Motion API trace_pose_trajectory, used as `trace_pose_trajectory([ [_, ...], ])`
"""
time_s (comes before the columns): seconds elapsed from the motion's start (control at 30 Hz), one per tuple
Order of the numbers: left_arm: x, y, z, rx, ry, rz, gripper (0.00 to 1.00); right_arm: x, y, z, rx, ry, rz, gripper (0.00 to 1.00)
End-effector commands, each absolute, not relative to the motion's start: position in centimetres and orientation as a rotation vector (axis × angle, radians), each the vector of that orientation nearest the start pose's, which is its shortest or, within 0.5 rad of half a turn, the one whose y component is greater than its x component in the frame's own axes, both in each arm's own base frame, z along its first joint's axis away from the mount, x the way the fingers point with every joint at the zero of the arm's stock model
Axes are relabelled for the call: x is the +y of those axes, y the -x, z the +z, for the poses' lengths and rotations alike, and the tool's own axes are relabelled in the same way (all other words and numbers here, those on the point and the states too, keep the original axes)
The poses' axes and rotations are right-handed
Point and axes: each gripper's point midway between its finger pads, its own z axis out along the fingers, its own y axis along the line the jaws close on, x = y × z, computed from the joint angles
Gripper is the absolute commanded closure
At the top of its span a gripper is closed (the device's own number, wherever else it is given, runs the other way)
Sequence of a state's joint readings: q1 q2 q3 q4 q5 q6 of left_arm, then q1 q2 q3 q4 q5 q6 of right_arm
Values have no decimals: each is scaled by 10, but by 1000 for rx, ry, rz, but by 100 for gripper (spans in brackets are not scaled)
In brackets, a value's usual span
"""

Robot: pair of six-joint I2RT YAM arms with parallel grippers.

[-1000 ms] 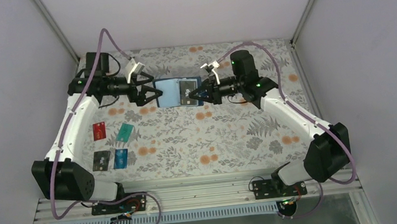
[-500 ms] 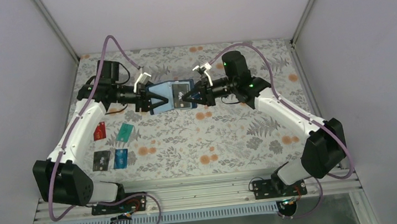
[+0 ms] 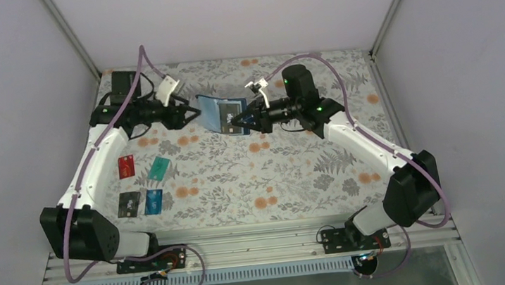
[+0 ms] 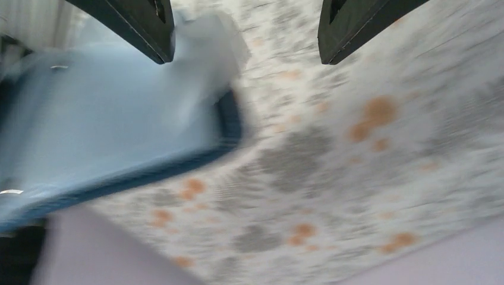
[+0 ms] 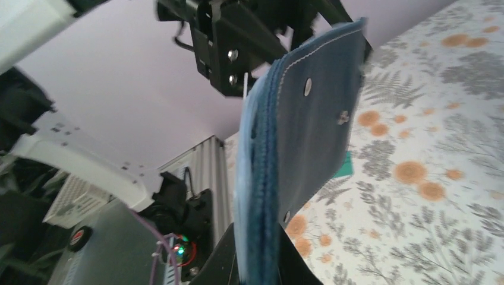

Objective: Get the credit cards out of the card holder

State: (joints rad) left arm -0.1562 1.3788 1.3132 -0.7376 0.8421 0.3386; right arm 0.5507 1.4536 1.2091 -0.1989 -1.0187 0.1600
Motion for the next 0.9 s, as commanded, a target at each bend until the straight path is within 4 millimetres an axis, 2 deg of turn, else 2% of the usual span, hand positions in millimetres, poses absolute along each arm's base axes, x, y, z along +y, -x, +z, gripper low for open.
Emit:
trace_pose_trajectory([
  [0.0, -108, -383, 302, 2074, -605, -386, 38, 326, -278, 318, 1842, 925, 1320, 96],
  [0.07, -102, -384, 318, 2047, -593, -335, 38, 322, -294, 311, 1899, 830, 1244, 96],
  [0.13, -115, -373, 335, 2009, -654, -409, 38, 320, -302, 308, 1924, 780, 1206, 96],
  [0.2, -144, -351, 351, 1936, -797, -550, 41, 320, -306, 307, 1933, 762, 1188, 96],
  [0.3, -191, -309, 368, 1801, -1030, -777, 52, 322, -308, 305, 1940, 761, 1184, 96],
  [0.37, -213, -283, 373, 1724, -1150, -911, 56, 323, -308, 302, 1945, 763, 1187, 96],
  [0.43, -227, -269, 370, 1691, -1212, -1007, 57, 325, -305, 301, 1940, 776, 1205, 96],
  [0.5, -239, -267, 357, 1705, -1227, -1072, 58, 327, -301, 304, 1919, 803, 1234, 96],
  [0.6, -247, -277, 334, 1768, -1198, -1115, 66, 332, -288, 313, 1860, 876, 1298, 96],
  [0.73, -246, -290, 327, 1805, -1178, -1060, 70, 334, -271, 325, 1777, 953, 1344, 96],
  [0.87, -245, -289, 324, 1805, -1178, -1053, 70, 335, -255, 334, 1706, 1022, 1388, 96],
])
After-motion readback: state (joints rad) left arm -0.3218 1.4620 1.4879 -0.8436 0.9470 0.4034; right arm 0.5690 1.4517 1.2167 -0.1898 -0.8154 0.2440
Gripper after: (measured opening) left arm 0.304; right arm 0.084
